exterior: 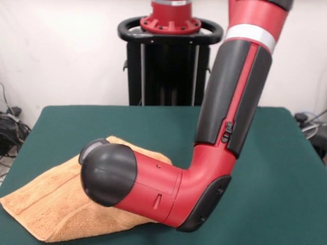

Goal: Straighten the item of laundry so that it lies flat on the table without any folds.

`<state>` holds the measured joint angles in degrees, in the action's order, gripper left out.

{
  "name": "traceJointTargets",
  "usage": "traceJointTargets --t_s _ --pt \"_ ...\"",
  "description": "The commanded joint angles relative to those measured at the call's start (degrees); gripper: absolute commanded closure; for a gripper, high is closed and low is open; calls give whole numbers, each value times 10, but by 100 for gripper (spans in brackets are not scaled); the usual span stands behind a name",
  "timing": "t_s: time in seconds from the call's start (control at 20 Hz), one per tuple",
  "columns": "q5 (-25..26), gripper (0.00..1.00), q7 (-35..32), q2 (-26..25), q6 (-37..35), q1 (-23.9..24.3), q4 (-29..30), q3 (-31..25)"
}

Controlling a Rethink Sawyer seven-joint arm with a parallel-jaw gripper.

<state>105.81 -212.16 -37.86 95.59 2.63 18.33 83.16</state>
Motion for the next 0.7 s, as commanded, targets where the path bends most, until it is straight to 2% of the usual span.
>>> traceJointTargets --t_s 0.05,0.35,0.6,0.7 --pt "-12 100 -113 -36 39 -32 51 -8" --pt "-12 100 -77 -25 35 -49 90 -21" --pt "-9 100 -36 3 52 -71 136 -31" --pt "-11 100 -37 16 62 -70 134 -33"
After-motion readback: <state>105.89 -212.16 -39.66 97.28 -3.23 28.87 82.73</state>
